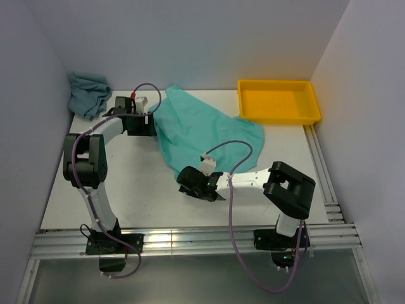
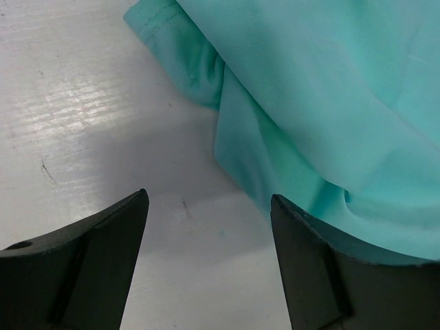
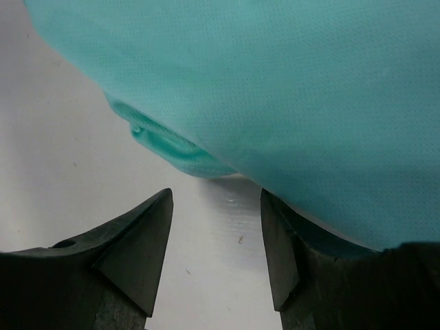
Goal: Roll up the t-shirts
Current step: Flatten the tshirt
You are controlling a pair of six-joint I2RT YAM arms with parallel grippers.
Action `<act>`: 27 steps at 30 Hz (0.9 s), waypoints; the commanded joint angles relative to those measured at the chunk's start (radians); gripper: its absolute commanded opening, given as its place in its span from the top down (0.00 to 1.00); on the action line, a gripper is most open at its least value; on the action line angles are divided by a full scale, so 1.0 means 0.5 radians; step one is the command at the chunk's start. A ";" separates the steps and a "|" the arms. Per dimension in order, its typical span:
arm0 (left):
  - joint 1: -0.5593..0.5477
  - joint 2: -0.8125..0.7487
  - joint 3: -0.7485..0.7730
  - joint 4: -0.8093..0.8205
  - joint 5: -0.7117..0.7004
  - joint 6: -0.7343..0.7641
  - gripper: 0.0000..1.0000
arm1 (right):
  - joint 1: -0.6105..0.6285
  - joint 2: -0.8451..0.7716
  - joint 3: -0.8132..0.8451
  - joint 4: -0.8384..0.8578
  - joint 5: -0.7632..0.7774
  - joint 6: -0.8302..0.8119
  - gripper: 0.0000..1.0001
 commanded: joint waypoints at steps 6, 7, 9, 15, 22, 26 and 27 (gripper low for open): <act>-0.010 0.057 0.118 0.090 0.021 -0.038 0.23 | -0.077 0.140 0.150 -0.120 0.235 0.076 0.46; -0.013 0.066 0.124 0.096 0.015 -0.038 0.23 | -0.083 0.150 0.156 -0.123 0.244 0.070 0.50; -0.023 0.094 0.143 0.096 0.011 -0.032 0.24 | -0.101 0.159 0.165 -0.123 0.256 0.061 0.66; -0.038 0.174 0.216 0.084 -0.001 -0.032 0.26 | -0.111 0.064 0.190 -0.245 0.333 0.036 1.00; -0.041 0.214 0.253 0.102 -0.068 -0.044 0.32 | -0.086 -0.353 0.110 -0.414 0.391 -0.028 1.00; -0.041 0.189 0.256 0.096 -0.059 -0.047 0.34 | -0.031 -0.626 0.144 -0.607 0.480 -0.040 1.00; -0.041 0.183 0.253 0.093 -0.059 -0.050 0.35 | -0.028 -0.666 0.147 -0.687 0.492 -0.037 1.00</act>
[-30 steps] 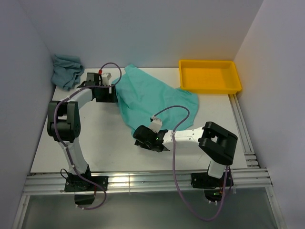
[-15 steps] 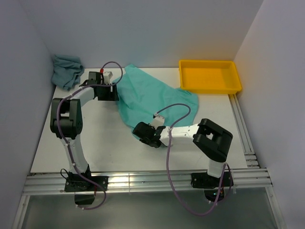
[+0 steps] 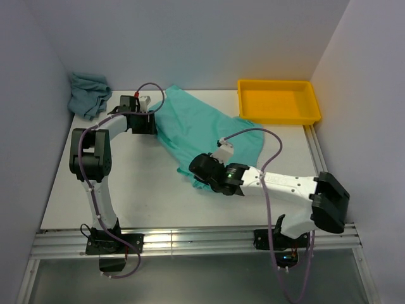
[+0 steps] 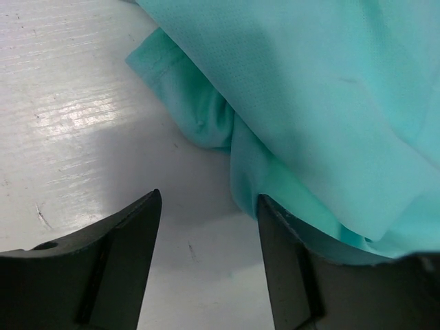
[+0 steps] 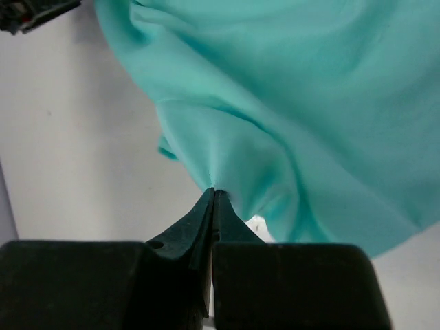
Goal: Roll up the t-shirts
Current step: Flatten the tshirt
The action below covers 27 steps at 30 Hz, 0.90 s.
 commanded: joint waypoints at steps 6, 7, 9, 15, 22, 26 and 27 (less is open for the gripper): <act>-0.006 -0.117 0.030 0.044 0.005 -0.038 0.42 | 0.047 -0.479 -0.009 -0.589 0.350 0.104 1.00; -0.006 -0.133 0.017 0.047 0.008 -0.038 0.44 | 0.047 -0.525 -0.024 -0.633 0.371 0.126 1.00; -0.006 -0.185 -0.019 0.053 0.026 -0.032 0.45 | 0.041 -0.663 -0.064 -0.737 0.435 0.175 1.00; -0.006 -0.268 -0.072 0.020 0.069 -0.020 0.47 | -0.032 -0.949 -0.147 -0.884 0.494 0.181 1.00; -0.012 -0.384 -0.179 -0.057 0.119 0.020 0.47 | -0.158 -1.044 -0.181 -0.881 0.466 0.083 1.00; -0.012 -0.495 -0.335 -0.054 0.057 0.088 0.50 | -0.207 -1.029 -0.190 -0.869 0.445 0.019 1.00; -0.012 -0.519 -0.399 -0.057 0.060 0.103 0.51 | -0.235 -1.026 -0.193 -0.845 0.436 0.003 1.00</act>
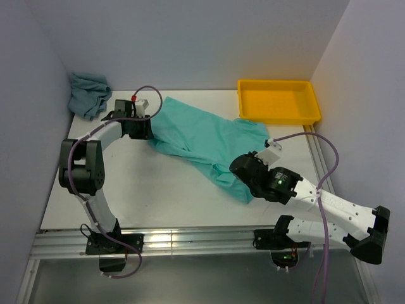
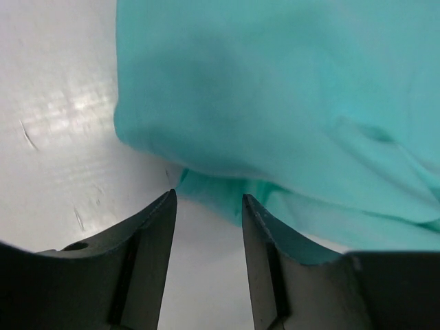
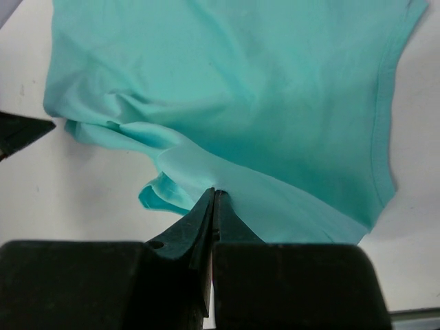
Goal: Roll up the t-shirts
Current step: Flatten the tshirt
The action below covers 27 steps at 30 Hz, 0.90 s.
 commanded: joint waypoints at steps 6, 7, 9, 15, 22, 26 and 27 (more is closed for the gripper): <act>-0.011 -0.344 -0.334 -0.036 -0.035 0.192 0.51 | -0.104 0.006 -0.006 0.072 0.044 -0.148 1.00; -0.011 -0.344 -0.337 -0.030 -0.048 0.192 0.49 | -0.110 0.015 0.006 0.072 0.041 -0.166 1.00; -0.011 -0.320 -0.328 -0.021 -0.066 0.180 0.49 | -0.113 0.027 0.018 0.069 0.041 -0.170 1.00; -0.017 -0.145 -0.224 0.025 -0.066 0.140 0.48 | -0.123 0.021 0.055 0.063 0.044 -0.188 1.00; -0.057 0.021 -0.116 0.068 -0.087 0.039 0.44 | -0.132 -0.006 0.058 0.047 0.047 -0.197 1.00; -0.073 0.073 -0.064 0.087 -0.112 0.024 0.44 | -0.135 -0.013 0.055 0.041 0.044 -0.197 1.00; -0.082 0.094 -0.058 0.090 -0.121 0.020 0.45 | -0.135 -0.016 0.055 0.044 0.044 -0.200 1.00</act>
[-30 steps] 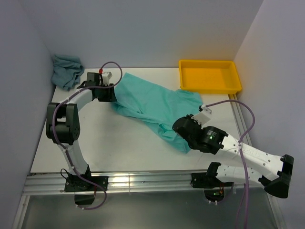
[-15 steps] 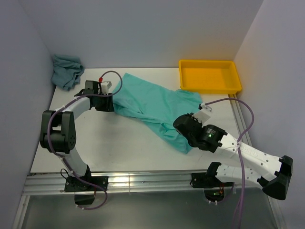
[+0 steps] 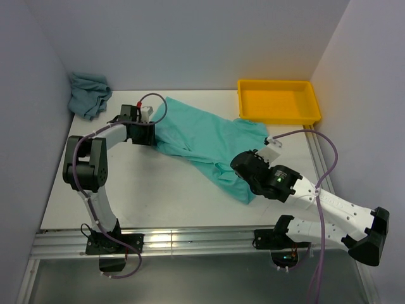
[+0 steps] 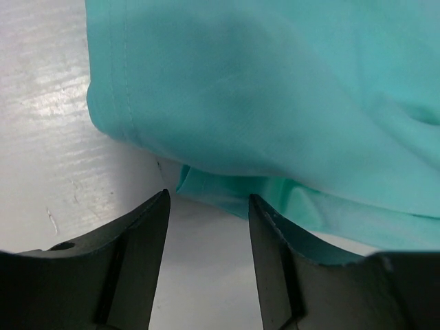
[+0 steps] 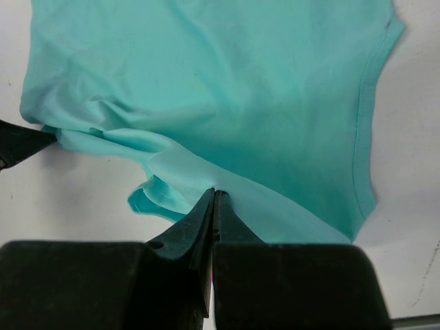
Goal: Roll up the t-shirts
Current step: Flatten the tshirt
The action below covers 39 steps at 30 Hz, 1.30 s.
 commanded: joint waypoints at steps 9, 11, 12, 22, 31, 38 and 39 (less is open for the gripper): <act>-0.050 -0.016 0.082 0.017 -0.074 -0.017 0.88 | -0.032 -0.047 0.081 0.027 0.068 -0.056 1.00; -0.050 -0.080 0.082 -0.041 -0.083 0.008 1.00 | -0.044 -0.035 0.106 0.027 0.065 -0.092 1.00; -0.047 -0.166 0.088 -0.075 -0.083 0.020 1.00 | -0.047 -0.029 0.118 0.024 0.071 -0.108 1.00; 0.103 -0.789 0.333 -0.511 -0.080 0.186 1.00 | -0.127 0.008 0.529 -0.004 0.089 -0.509 1.00; 0.309 -1.396 0.423 -0.625 -0.120 0.195 1.00 | -0.127 0.156 1.081 0.008 0.007 -0.985 1.00; 0.318 -1.783 0.481 -0.530 -0.255 0.078 1.00 | -0.124 0.155 1.464 0.201 -0.263 -1.365 1.00; 0.318 -1.847 0.496 -0.511 -0.261 0.072 1.00 | -0.121 0.168 1.568 0.223 -0.312 -1.448 1.00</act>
